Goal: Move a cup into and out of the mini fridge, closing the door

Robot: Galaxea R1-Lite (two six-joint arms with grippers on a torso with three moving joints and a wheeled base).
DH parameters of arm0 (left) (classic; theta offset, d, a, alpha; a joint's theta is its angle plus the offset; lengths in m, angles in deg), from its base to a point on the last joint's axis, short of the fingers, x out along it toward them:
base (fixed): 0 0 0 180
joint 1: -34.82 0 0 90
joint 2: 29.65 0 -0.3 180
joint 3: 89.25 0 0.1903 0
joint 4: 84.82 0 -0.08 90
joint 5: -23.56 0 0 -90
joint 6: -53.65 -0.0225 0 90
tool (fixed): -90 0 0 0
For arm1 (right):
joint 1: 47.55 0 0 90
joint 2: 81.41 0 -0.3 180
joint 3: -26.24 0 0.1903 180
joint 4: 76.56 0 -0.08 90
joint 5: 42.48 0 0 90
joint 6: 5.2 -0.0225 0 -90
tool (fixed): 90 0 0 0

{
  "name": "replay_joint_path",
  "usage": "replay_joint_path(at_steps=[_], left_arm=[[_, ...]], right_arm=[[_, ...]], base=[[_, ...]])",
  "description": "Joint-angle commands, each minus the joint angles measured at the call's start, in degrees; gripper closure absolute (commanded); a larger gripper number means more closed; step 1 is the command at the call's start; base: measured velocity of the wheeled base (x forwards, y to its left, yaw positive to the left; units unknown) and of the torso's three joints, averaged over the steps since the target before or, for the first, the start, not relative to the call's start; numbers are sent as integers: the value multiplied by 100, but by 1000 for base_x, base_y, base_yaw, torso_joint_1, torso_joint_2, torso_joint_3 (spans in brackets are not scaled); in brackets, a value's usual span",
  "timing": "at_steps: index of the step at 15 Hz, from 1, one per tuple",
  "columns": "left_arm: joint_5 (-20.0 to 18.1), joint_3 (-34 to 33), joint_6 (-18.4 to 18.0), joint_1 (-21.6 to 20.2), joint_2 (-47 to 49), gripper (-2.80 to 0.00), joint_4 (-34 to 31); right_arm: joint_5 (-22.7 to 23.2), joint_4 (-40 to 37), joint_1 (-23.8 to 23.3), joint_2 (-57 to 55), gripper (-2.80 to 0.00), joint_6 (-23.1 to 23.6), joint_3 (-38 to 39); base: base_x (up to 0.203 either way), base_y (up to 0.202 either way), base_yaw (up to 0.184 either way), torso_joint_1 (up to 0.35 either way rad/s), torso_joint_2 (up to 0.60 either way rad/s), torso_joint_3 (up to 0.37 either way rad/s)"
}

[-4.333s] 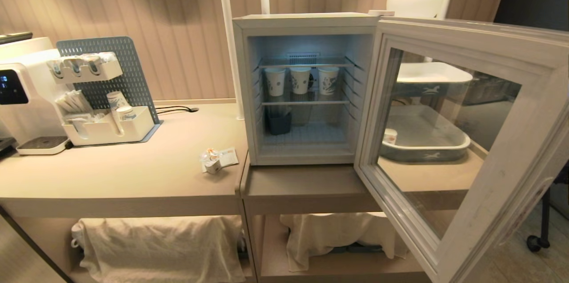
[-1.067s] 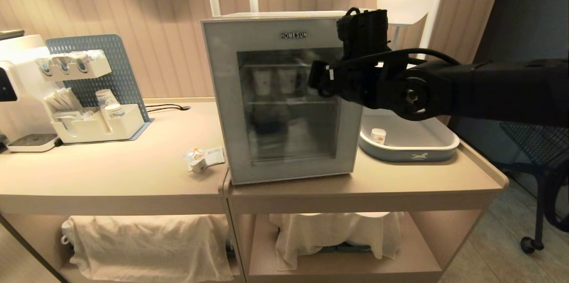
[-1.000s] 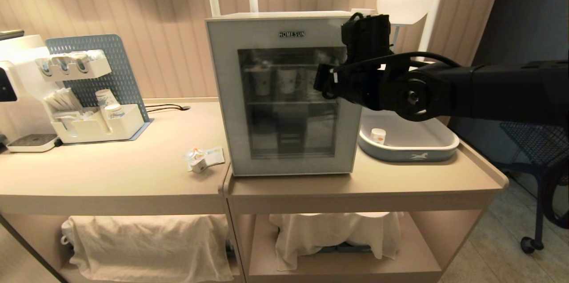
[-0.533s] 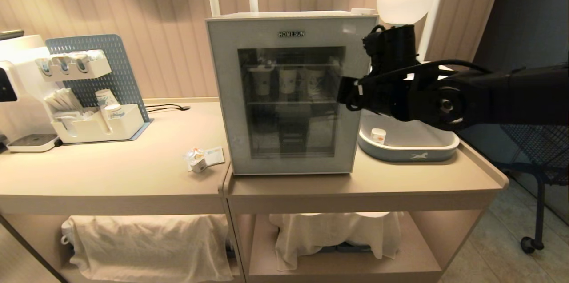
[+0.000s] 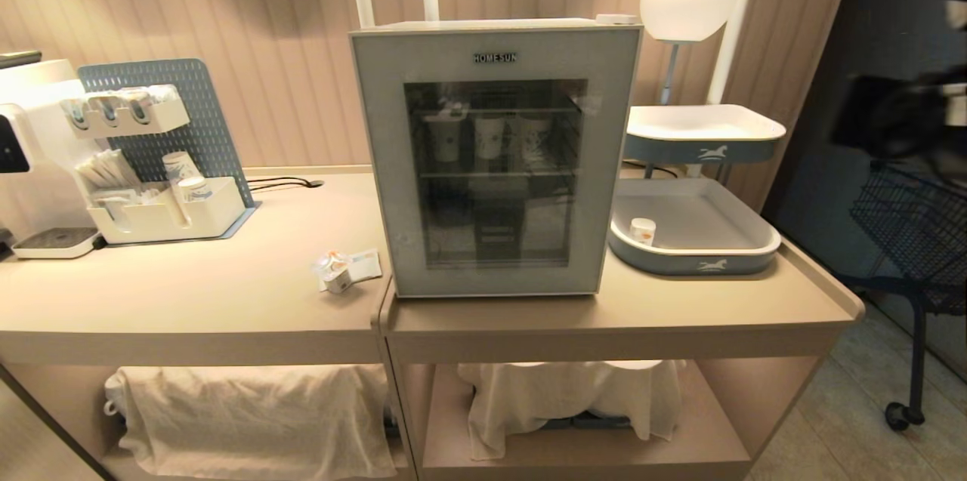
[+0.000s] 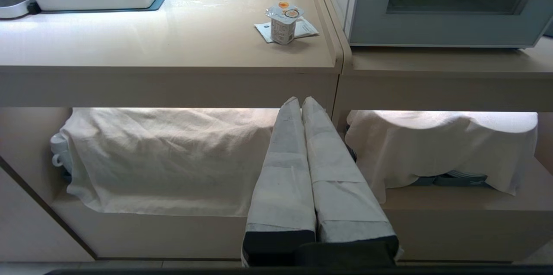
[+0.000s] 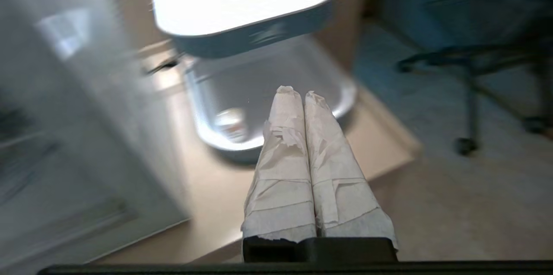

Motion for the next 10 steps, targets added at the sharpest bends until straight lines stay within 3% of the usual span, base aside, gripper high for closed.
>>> replay_joint_path(at_steps=[1, 3, 5, 7, 10], left_arm=[[10, -9, 2, -1, -2, 0, 0], [10, -9, 3, -1, -2, 0, 0], [10, -9, 2, -1, -2, 0, 0], [10, -9, 2, -1, -2, 0, 0], [1, -9, -4, -1, -2, 0, 0]], right_arm=[[-401, 38, -628, 2116, 0, 184, 1031], [-605, 73, -1327, 3586, 0, 469, 2097], [-651, 51, -1657, 4973, 0, 706, 3051], [-537, -38, -1871, 6253, 0, 972, 3816], [-13, 180, -2100, 7882, 0, 1223, 5038]], base=[[0, 0, 0, 0, 0, 0], [0, 0, 0, 0, 0, 0], [0, 0, 0, 0, 0, 0], [0, 0, 0, 0, 0, 0], [0, 0, 0, 0, 0, 0]])
